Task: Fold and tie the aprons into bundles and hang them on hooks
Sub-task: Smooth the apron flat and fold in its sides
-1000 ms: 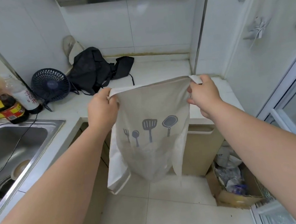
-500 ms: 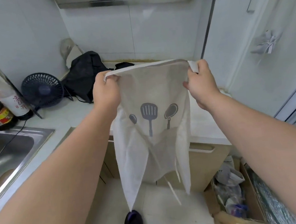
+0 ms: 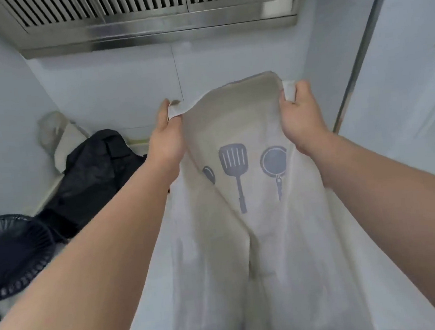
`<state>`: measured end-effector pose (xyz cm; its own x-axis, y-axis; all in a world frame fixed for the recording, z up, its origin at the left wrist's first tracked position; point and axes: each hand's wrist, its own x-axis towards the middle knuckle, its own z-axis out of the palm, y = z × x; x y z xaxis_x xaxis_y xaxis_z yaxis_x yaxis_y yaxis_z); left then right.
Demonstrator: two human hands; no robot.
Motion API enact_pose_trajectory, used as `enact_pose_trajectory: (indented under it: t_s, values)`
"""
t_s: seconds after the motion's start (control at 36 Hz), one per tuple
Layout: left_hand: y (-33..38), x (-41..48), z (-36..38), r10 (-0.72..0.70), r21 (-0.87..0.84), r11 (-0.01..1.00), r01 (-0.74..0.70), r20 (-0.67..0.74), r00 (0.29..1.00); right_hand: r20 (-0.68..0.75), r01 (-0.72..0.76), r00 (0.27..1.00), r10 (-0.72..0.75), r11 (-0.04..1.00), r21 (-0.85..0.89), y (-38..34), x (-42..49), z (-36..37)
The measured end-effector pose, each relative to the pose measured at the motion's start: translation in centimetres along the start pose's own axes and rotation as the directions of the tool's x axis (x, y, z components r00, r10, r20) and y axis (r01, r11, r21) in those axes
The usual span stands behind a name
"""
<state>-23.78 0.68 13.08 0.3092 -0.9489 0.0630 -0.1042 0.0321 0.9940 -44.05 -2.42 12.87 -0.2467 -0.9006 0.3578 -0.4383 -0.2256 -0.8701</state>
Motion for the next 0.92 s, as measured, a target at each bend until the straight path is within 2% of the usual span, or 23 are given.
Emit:
enact_pose_trajectory:
  t_s: [0.11, 0.17, 0.19, 0.25, 0.31, 0.36, 0.47, 0.61, 0.72, 0.81, 0.92]
  values:
    - [-0.1, 7.3, 0.3, 0.065, -0.003, 0.998, -0.065, 0.080, 0.995, -0.072, 0.023, 0.997, -0.021, 0.999, 0.031, 0.2, 5.2, 3.2]
    - [-1.5, 10.4, 0.5, 0.054, 0.047, 0.997, -0.063, 0.184, 0.981, 0.015, -0.044, 0.999, 0.044, 0.999, 0.004, 1.4, 7.2, 4.9]
    - [-2.5, 11.3, 0.5, 0.012, 0.114, 0.993, -0.040, 0.236, 0.972, 0.098, -0.115, 0.988, 0.121, 0.991, -0.065, 2.2, 7.7, 5.6]
    - [-5.2, 12.3, 0.2, -0.123, 0.310, 0.950, 0.026, 0.296, 0.947, 0.238, -0.239, 0.920, 0.311, 0.928, -0.286, 4.3, 7.8, 6.6]
    - [-8.6, 13.0, 0.0, -0.208, 0.541, 0.841, 0.006, 0.314, 0.926, 0.222, -0.285, 0.881, 0.417, 0.844, -0.453, 6.6, 7.3, 7.4]
    - [-11.2, 13.0, 0.1, -0.209, 0.673, 0.733, -0.102, 0.366, 0.907, 0.205, -0.298, 0.873, 0.443, 0.817, -0.494, 8.5, 6.3, 8.2]
    - [-15.3, 11.4, 0.6, -0.261, 0.678, 0.719, -0.151, 0.464, 0.846, 0.354, -0.232, 0.806, 0.473, 0.805, -0.546, 11.0, 3.9, 10.1]
    - [-19.0, 9.4, 0.5, -0.266, 0.792, 0.547, -0.271, 0.472, 0.841, 0.448, -0.196, 0.728, 0.519, 0.784, -0.589, 14.0, 1.4, 11.8]
    - [-21.1, 7.3, 1.5, -0.337, 0.780, 0.491, -0.387, 0.580, 0.742, 0.525, -0.186, 0.648, 0.552, 0.783, -0.593, 15.9, -0.6, 12.9]
    - [-22.4, 6.0, 2.1, -0.406, 0.788, 0.432, -0.439, 0.605, 0.685, 0.564, -0.171, 0.585, 0.583, 0.769, -0.616, 16.7, -2.1, 13.3]
    - [-23.4, 5.4, 1.9, -0.359, 0.811, 0.357, -0.463, 0.577, 0.734, 0.607, -0.113, 0.537, 0.586, 0.763, -0.637, 17.3, -3.8, 13.8]
